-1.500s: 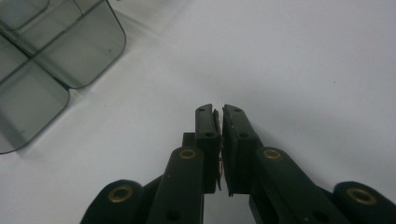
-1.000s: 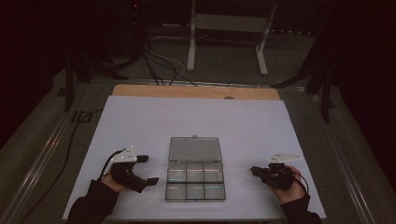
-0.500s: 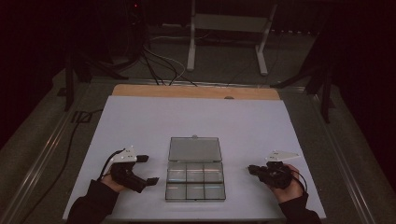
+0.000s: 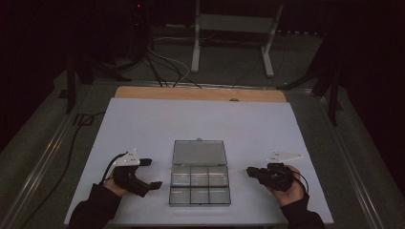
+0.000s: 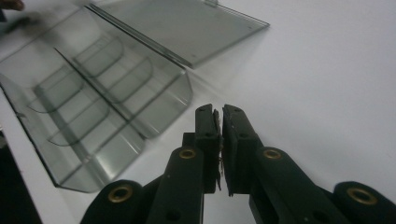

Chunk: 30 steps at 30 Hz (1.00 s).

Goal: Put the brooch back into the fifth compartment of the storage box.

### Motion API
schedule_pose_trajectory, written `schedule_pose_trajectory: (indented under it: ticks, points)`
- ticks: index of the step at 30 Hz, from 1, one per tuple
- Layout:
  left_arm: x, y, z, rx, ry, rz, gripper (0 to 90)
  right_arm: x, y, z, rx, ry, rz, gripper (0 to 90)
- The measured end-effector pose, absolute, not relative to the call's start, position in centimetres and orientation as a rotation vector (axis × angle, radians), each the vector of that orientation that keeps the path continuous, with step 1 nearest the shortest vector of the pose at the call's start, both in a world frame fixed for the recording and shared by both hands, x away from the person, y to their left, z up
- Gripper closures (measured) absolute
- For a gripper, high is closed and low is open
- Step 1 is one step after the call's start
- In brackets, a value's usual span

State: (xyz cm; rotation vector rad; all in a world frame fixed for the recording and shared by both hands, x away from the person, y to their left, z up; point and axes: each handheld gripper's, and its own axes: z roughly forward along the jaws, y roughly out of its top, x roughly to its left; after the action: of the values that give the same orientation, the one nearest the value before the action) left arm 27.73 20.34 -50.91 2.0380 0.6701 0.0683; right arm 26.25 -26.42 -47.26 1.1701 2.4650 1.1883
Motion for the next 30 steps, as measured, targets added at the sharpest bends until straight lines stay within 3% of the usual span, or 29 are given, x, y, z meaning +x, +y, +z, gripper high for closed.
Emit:
schedule_pose_trajectory:
  ticks: [30]
  points:
    - [27.7,20.3,-50.8,2.040,0.662,0.072,1.5,26.2,-20.3,-45.9,0.966,2.588,1.265,84.9]
